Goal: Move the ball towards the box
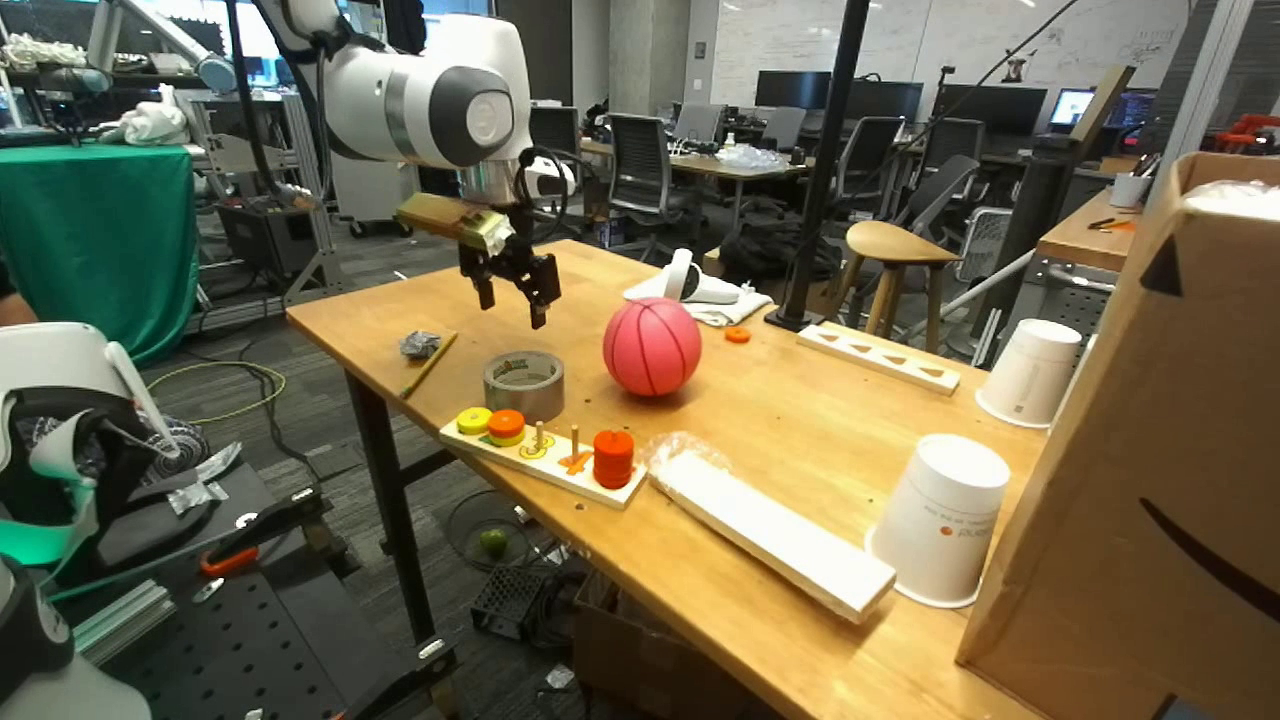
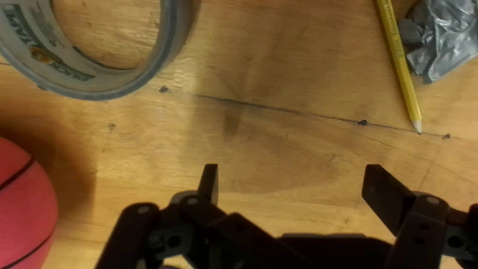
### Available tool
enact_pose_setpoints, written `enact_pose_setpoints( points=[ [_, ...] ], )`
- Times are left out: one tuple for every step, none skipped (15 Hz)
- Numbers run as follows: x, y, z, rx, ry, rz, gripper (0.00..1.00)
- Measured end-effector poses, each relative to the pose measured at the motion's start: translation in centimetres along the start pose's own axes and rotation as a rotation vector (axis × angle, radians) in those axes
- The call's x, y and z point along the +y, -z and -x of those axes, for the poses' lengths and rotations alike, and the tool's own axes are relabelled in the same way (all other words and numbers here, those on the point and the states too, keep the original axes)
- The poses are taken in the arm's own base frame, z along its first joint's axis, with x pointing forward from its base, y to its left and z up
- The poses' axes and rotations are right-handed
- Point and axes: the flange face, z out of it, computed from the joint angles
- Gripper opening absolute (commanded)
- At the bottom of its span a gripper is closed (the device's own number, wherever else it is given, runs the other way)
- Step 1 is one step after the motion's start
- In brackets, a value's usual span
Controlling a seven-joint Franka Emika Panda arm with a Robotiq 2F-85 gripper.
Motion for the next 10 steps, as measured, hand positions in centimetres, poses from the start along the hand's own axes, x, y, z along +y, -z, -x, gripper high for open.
enact_pose_setpoints(
  points=[
    [0.5, -0.7, 0.1, -0.015, 0.020, 0.003, 1.00],
    [1.4, -1.2, 0.2, -0.030, 0.036, 0.021, 1.00],
    [2.8, -1.3, 0.2, -0.044, 0.053, 0.054, 1.00],
    [4.5, -1.2, 0.0, -0.056, 0.072, 0.099, 1.00],
    [6.5, -0.6, -0.3, -0.062, 0.094, 0.157, 1.00],
    [8.4, 0.3, -0.8, -0.064, 0.113, 0.217, 1.00],
    [10.2, 1.6, -1.4, -0.061, 0.128, 0.275, 1.00],
    [11.7, 3.1, -2.1, -0.055, 0.143, 0.336, 1.00],
    [13.1, 4.9, -2.7, -0.043, 0.153, 0.396, 1.00],
    [14.1, 6.7, -3.4, -0.023, 0.159, 0.453, 1.00]
  ],
)
